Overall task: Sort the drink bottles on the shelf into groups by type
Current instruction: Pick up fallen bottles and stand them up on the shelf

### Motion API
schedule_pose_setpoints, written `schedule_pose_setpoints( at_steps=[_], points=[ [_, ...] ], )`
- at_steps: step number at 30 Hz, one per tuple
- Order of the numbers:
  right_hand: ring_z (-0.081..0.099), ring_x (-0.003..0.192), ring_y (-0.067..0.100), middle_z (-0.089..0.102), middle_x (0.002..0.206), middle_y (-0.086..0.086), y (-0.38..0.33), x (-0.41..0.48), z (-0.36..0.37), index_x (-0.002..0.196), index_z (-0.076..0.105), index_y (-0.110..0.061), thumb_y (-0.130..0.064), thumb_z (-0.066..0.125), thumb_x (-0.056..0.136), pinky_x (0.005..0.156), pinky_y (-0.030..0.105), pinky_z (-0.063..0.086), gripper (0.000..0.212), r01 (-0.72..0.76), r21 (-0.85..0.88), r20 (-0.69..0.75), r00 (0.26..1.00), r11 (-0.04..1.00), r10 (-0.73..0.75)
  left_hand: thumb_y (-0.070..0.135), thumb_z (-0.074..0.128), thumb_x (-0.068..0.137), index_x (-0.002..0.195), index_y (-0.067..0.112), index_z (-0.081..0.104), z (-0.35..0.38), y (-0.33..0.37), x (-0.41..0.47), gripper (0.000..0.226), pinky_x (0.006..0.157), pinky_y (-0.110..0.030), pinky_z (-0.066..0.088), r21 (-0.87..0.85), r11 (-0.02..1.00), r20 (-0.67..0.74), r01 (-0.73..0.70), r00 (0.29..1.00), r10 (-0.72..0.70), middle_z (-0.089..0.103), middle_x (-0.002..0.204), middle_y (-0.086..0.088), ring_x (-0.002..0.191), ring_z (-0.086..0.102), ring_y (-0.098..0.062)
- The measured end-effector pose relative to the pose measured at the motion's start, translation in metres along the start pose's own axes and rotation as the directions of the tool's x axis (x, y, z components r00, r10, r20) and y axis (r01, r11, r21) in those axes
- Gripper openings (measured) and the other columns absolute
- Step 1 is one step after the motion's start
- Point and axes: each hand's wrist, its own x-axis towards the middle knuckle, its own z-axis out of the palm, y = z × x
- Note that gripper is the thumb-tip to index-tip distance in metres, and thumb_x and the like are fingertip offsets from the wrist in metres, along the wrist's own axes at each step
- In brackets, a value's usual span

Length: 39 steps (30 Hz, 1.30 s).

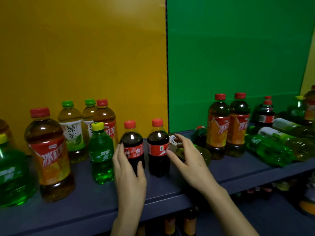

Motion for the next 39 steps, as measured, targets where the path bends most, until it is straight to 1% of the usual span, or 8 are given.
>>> schedule_pose_setpoints(
  at_steps=[4, 9, 13, 17, 20, 25, 31, 39],
  points=[
    [0.050, 0.102, -0.004, 0.054, 0.111, -0.014, 0.016, -0.002, -0.033, 0.118, 0.054, -0.024, -0.024, 0.055, 0.091, 0.090, 0.017, 0.042, 0.027, 0.071, -0.059, -0.074, 0.994, 0.996, -0.075, 0.009, 0.054, 0.084, 0.111, 0.008, 0.055, 0.008, 0.027, -0.016, 0.027, 0.096, -0.015, 0.033, -0.030, 0.967, -0.144, -0.252, 0.959, 0.245, 0.051, 0.114, -0.004, 0.111, 0.043, -0.007],
    [0.055, 0.095, -0.005, 0.062, 0.101, -0.014, 0.049, 0.010, -0.083, 0.104, 0.063, -0.022, -0.017, 0.054, 0.090, 0.082, 0.004, 0.040, 0.017, 0.114, -0.095, -0.123, 0.984, 0.989, -0.125, 0.024, 0.051, 0.088, 0.101, 0.021, 0.053, 0.056, 0.064, -0.020, 0.013, 0.083, -0.015, 0.038, -0.073, 0.969, 0.149, -0.238, 0.958, 0.246, 0.050, 0.098, 0.010, 0.094, 0.048, -0.004],
    [0.058, 0.094, -0.005, 0.063, 0.100, -0.016, 0.069, 0.023, -0.107, 0.106, 0.065, -0.021, -0.011, 0.052, 0.091, 0.082, 0.002, 0.039, 0.022, 0.137, -0.028, -0.037, 0.990, 0.990, -0.138, 0.032, 0.046, 0.093, 0.123, 0.010, 0.044, 0.101, 0.083, -0.009, 0.037, 0.092, -0.026, 0.034, 0.153, 0.986, 0.275, -0.066, 0.961, 0.022, 0.046, 0.119, -0.003, 0.113, 0.045, -0.017],
    [0.047, 0.122, 0.003, 0.054, 0.130, -0.007, 0.082, 0.036, -0.096, 0.131, 0.049, -0.018, -0.013, 0.044, 0.096, 0.102, 0.014, 0.034, 0.036, 0.085, 0.089, 0.134, 0.986, 0.992, -0.096, 0.051, 0.042, 0.091, 0.137, 0.002, 0.026, 0.136, 0.088, 0.021, 0.069, 0.098, -0.038, 0.035, 0.474, 0.869, 0.414, 0.142, 0.836, -0.362, 0.035, 0.138, -0.018, 0.125, 0.038, -0.032],
    [0.020, 0.140, 0.007, 0.025, 0.152, -0.004, 0.085, 0.048, -0.078, 0.146, 0.021, -0.017, -0.020, 0.037, 0.099, 0.111, 0.019, 0.014, 0.050, -0.059, 0.217, 0.264, 0.964, 0.974, 0.000, 0.060, 0.049, 0.083, 0.143, 0.001, 0.012, 0.150, 0.085, 0.043, 0.092, 0.103, -0.037, 0.033, 0.539, 0.790, 0.427, 0.293, 0.713, -0.556, 0.028, 0.145, -0.020, 0.132, 0.031, -0.035],
    [-0.009, 0.143, 0.012, -0.012, 0.157, 0.000, 0.086, 0.066, -0.053, 0.147, -0.010, -0.014, -0.027, 0.034, 0.099, 0.112, 0.024, -0.004, 0.066, -0.221, 0.285, 0.299, 0.945, 0.933, 0.132, 0.050, 0.056, 0.083, 0.144, 0.002, -0.002, 0.160, 0.072, 0.056, 0.098, 0.103, -0.035, 0.032, 0.453, 0.740, 0.469, 0.498, 0.573, -0.672, 0.027, 0.148, -0.019, 0.134, 0.031, -0.034],
    [-0.008, 0.145, 0.017, -0.012, 0.157, 0.007, 0.096, 0.073, -0.047, 0.146, -0.009, -0.008, -0.021, 0.035, 0.099, 0.115, 0.027, -0.004, 0.066, -0.220, 0.214, 0.176, 0.967, 0.952, 0.184, 0.038, 0.066, 0.076, 0.137, 0.005, 0.008, 0.158, 0.064, 0.048, 0.091, 0.090, -0.032, 0.045, 0.217, 0.760, 0.476, 0.612, 0.614, -0.630, 0.047, 0.127, -0.018, 0.102, 0.051, -0.028],
    [0.001, 0.145, 0.025, 0.000, 0.157, 0.016, 0.104, 0.099, -0.038, 0.146, -0.001, 0.001, -0.005, 0.035, 0.096, 0.115, 0.029, 0.003, 0.062, -0.291, -0.040, 0.124, 0.948, 0.956, 0.293, 0.037, 0.069, 0.073, 0.110, 0.009, 0.026, 0.162, 0.058, 0.051, 0.064, 0.091, -0.041, 0.047, 0.167, 0.799, 0.389, 0.578, 0.706, -0.592, 0.052, 0.113, -0.015, 0.103, 0.054, -0.033]
  ],
)
